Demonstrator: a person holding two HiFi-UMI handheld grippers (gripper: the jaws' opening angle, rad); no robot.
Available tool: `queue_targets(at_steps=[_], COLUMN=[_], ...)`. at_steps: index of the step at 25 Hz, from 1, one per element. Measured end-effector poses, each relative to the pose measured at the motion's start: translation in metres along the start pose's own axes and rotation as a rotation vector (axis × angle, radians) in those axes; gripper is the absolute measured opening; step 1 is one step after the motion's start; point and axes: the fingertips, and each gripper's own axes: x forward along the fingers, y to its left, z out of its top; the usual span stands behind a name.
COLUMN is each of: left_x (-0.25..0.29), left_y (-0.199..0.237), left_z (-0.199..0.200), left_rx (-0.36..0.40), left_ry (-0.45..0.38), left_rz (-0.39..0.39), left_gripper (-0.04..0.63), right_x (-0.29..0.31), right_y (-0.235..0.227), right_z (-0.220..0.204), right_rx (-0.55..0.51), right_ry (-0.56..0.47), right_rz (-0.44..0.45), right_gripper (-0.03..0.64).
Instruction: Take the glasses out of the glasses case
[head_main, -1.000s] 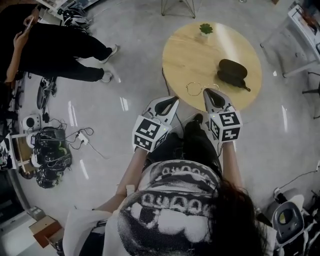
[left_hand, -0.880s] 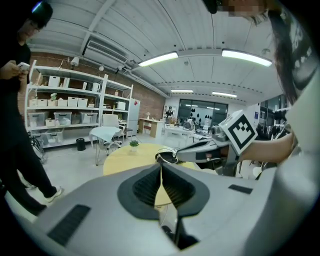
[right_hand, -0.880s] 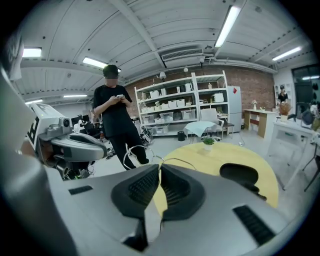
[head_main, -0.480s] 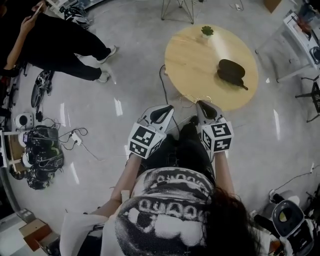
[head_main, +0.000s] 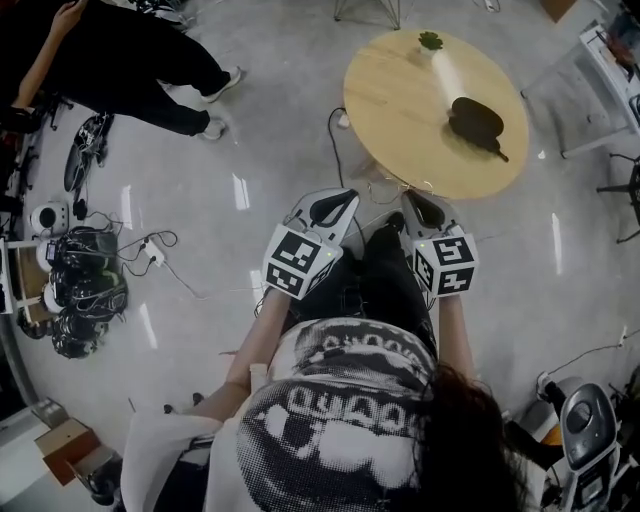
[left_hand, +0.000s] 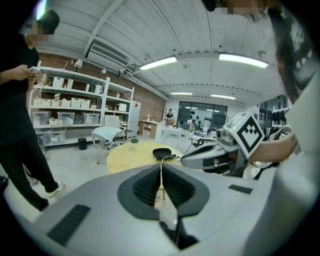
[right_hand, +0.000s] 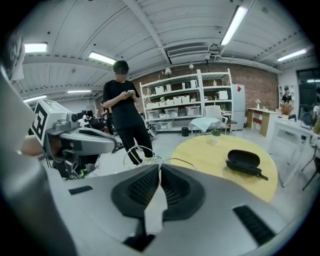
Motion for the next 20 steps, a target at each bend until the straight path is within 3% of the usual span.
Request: queue_targets(at_steps=[20], left_x=[-0.009], left_y=[-0.012], left_z=[-0.007], left_rx=[0.015], left_ry=[0.000], left_rz=[-0.016], left_gripper=[0.015], right_x=[-0.017], right_y=[0.012], right_z=[-0.012], right_rx=[-0.002], right_ry=[0.011], right_rz=[0.001], right_gripper=[0.014])
